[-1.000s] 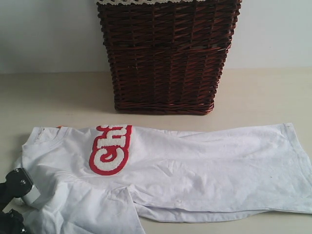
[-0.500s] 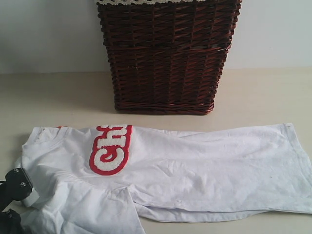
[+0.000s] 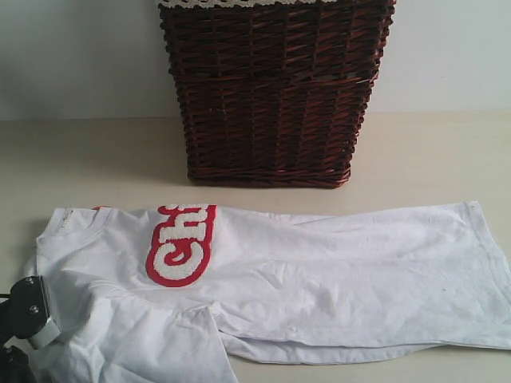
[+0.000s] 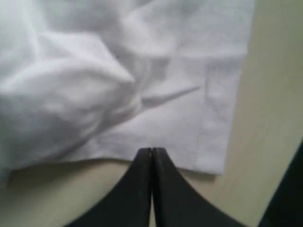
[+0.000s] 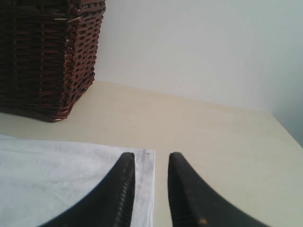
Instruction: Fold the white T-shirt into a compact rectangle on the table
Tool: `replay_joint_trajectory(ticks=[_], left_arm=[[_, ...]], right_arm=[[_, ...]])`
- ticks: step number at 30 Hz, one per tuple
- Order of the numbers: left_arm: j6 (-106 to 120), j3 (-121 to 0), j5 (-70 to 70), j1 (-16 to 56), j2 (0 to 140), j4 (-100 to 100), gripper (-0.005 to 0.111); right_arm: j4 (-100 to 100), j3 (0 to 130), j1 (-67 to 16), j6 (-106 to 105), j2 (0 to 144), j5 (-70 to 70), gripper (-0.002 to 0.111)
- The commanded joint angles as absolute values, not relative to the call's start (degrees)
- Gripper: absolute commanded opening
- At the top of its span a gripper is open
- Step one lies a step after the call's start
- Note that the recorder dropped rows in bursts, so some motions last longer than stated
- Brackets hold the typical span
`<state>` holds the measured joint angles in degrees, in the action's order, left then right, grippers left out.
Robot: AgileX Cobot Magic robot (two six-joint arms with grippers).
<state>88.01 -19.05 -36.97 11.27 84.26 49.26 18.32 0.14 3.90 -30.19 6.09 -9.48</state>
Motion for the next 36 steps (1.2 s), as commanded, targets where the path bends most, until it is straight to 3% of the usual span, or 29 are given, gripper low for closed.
replay_joint_trajectory(ticks=[1,4,7,28,31,36], left_arm=[[93.03,-20.37,-46.49,11.4,78.4,43.95,0.026],[106.07,-19.45,-49.05,11.4,77.41,44.64,0.052],[120.26,-18.66,-46.66,11.4,77.41,45.57,0.06],[120.26,-18.66,-29.49,28.29,83.59,39.42,0.053],[120.26,-18.66,-27.9,29.48,83.92,39.19,0.044],[120.26,-18.66,-28.28,31.12,84.75,39.19,0.016]], right_arm=[[18.18,0.0,4.18,-30.06,6.06,-8.97,0.025],[18.18,0.0,4.18,-30.06,6.06,-8.97,0.025],[18.18,0.0,4.18,-30.06,6.06,-8.97,0.025],[18.18,0.0,4.18,-30.06,6.06,-8.97,0.025],[18.18,0.0,4.18,-30.06,6.06,-8.97,0.025],[18.18,0.0,4.18,-30.06,6.06,-8.97,0.025]])
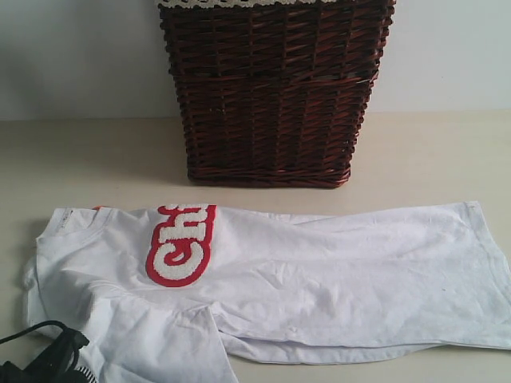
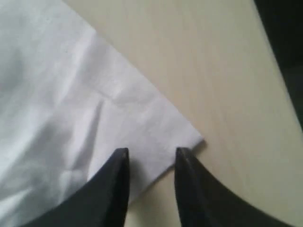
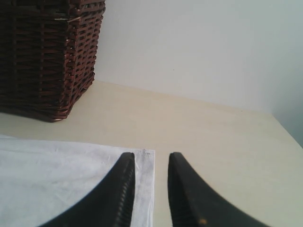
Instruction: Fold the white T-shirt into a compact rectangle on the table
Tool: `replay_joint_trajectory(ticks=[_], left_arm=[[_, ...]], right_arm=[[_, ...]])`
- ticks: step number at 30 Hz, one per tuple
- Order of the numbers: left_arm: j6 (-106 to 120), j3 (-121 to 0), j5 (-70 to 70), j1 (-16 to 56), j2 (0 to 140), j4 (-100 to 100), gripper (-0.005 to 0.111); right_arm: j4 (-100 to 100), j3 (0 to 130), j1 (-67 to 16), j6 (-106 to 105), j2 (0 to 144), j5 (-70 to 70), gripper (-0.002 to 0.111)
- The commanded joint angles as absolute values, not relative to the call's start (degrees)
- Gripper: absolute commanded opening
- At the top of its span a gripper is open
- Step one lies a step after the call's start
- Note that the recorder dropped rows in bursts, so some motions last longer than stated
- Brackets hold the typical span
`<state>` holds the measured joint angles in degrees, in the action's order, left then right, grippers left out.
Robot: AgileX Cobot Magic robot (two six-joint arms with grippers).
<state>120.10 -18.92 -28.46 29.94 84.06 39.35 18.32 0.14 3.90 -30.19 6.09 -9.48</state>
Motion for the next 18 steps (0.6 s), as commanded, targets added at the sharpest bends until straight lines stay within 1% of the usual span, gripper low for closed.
replay_joint_trajectory(ticks=[1,3,12,18], left_arm=[[120.26,-18.66,-28.28,31.33,84.75,39.19,0.011],[120.26,-18.66,-28.28,31.38,84.75,39.19,0.0],[117.91,-18.77,-27.73,31.38,84.31,40.23,0.0],[109.89,-22.05,-27.49,31.38,79.4,43.02,0.0]], right_arm=[[18.18,0.0,4.18,-30.06,6.06,-8.97,0.025],[18.18,0.0,4.18,-30.06,6.06,-8.97,0.025],[18.18,0.0,4.18,-30.06,6.06,-8.97,0.025],[18.18,0.0,4.18,-30.06,6.06,-8.97,0.025]])
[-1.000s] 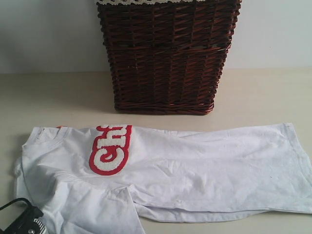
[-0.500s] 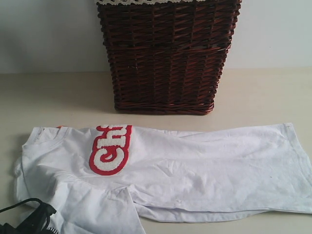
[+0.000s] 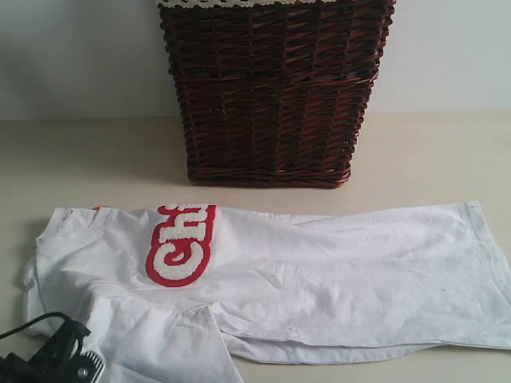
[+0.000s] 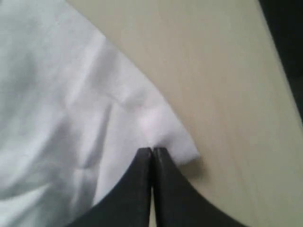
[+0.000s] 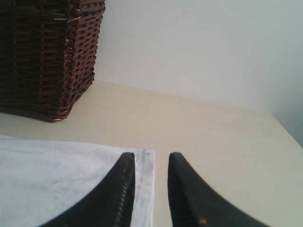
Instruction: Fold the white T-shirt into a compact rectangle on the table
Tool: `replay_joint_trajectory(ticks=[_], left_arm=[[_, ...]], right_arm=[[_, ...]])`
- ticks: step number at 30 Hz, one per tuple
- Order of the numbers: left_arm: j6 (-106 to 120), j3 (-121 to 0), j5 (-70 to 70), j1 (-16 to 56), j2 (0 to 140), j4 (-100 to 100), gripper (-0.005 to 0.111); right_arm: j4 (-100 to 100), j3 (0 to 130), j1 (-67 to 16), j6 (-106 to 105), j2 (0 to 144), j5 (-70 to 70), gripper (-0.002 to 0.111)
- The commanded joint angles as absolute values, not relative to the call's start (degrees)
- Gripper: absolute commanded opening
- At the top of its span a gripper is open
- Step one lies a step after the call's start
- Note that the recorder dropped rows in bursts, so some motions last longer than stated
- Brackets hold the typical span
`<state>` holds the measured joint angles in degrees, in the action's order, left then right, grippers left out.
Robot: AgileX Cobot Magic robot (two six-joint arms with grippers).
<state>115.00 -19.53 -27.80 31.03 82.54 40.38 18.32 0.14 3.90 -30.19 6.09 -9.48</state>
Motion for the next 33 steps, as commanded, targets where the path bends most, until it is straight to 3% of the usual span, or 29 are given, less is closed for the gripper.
replay_joint_trajectory(ticks=[1,7,20,25,33], left_arm=[[108.7,-22.95,-27.49,31.25,78.58,43.7,0.0],[100.14,-26.62,-26.33,31.25,77.4,47.69,0.0],[95.33,-27.03,1.03,26.79,81.12,50.38,0.0],[94.44,-30.72,-2.19,22.68,85.56,50.65,0.0],[92.27,-39.1,-2.19,22.34,92.02,51.36,0.0]], right_arm=[[18.18,0.0,4.18,-30.06,6.06,-8.97,0.025],[18.18,0.0,4.18,-30.06,6.06,-8.97,0.025],[18.18,0.0,4.18,-30.06,6.06,-8.97,0.025],[18.18,0.0,4.18,-30.06,6.06,-8.97,0.025],[18.18,0.0,4.18,-30.06,6.06,-8.97,0.025]])
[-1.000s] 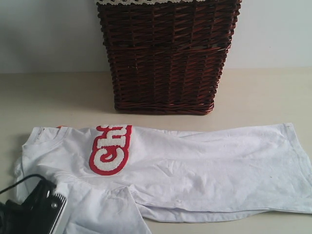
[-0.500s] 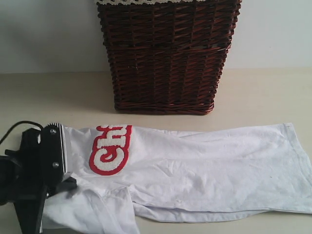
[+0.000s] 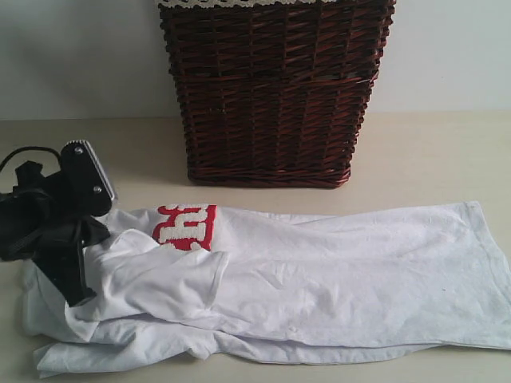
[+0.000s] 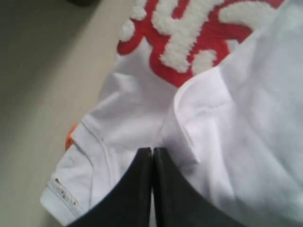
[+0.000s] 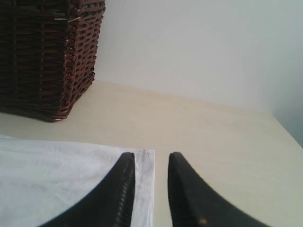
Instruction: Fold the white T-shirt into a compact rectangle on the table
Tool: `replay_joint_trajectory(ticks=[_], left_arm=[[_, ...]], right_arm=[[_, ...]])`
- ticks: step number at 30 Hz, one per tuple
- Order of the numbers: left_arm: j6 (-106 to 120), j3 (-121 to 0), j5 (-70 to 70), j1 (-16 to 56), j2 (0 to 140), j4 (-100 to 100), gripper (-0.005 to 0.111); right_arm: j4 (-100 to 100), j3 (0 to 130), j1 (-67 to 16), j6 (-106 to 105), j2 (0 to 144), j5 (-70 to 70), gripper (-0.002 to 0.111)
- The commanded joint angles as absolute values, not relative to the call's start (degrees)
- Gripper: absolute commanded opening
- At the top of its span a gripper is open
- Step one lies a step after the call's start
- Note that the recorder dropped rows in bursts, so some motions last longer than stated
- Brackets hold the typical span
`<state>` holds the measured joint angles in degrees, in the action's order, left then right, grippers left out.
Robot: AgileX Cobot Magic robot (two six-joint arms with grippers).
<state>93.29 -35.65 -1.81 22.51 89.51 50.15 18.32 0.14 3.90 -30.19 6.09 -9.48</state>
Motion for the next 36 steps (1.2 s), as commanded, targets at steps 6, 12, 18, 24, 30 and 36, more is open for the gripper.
replay_joint_trajectory(ticks=[6,12,18,24,30,36], left_arm=[[92.27,-42.28,-0.67,22.34,97.24,51.78,0.0],[92.27,-42.3,2.92,22.34,101.43,54.49,0.0],[92.27,-42.3,5.01,21.12,101.83,62.65,0.0],[92.27,-42.3,5.01,16.94,100.68,65.17,0.0],[95.73,-42.07,4.06,15.81,100.68,63.93,0.0],[94.13,-42.07,5.54,15.92,100.68,63.69,0.004]], right_arm=[[18.18,0.0,4.18,-30.06,6.06,-8.97,0.025],[18.18,0.0,4.18,-30.06,6.06,-8.97,0.025],[18.18,0.0,4.18,-30.06,6.06,-8.97,0.025],[18.18,0.0,4.18,-30.06,6.06,-8.97,0.025],[18.18,0.0,4.18,-30.06,6.06,-8.97,0.025],[18.18,0.0,4.18,-30.06,6.06,-8.97,0.025]])
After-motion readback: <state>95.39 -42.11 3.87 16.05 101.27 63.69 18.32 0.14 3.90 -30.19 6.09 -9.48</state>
